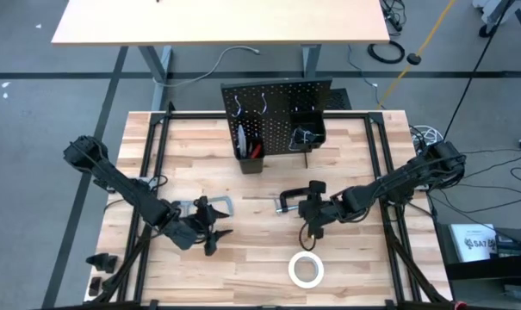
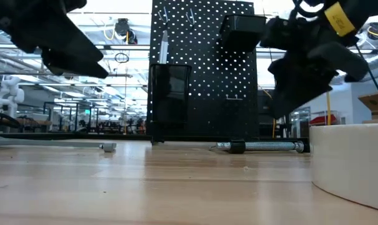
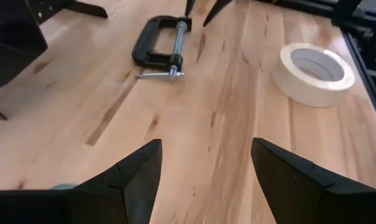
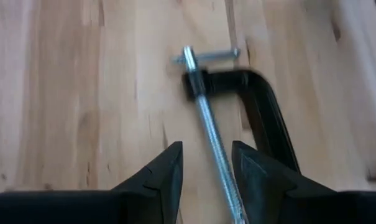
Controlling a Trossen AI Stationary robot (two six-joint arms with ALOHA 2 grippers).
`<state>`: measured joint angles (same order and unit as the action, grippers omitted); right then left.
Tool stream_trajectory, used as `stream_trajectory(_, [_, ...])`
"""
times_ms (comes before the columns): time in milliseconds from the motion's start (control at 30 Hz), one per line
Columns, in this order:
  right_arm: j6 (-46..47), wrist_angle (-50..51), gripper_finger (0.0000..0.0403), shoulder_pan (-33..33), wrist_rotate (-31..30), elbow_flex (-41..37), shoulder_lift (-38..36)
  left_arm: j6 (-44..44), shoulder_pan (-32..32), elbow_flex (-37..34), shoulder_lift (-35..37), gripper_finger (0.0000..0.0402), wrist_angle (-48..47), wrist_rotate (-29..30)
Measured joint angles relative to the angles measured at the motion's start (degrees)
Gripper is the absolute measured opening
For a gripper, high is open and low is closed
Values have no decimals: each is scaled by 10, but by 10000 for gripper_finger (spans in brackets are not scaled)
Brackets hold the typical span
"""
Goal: Hang tools onto peg board
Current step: Hang the clamp on the pegboard
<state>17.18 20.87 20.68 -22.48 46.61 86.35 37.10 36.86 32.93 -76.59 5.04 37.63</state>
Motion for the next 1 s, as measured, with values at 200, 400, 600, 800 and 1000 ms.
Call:
stream_trajectory(200, [-59, 6, 132, -6, 2, 0, 0, 1, -2, 0, -20, 251, 4, -27])
stream_trajectory(400, [-81, 25, 132, -48, 66, 0, 7, 1, -6, 0, -21, 251, 6, -31])
stream_trajectory(600, [-145, 44, 132, -87, 78, 0, 17, 1, -13, 0, -21, 251, 6, -34])
stream_trajectory(800, [-168, 45, 132, -116, 125, 0, 29, -4, -13, 0, -21, 251, 5, -35])
stream_trajectory(1000, [-187, 25, 132, -137, 187, 0, 74, -3, -13, 0, -21, 251, 3, -35])
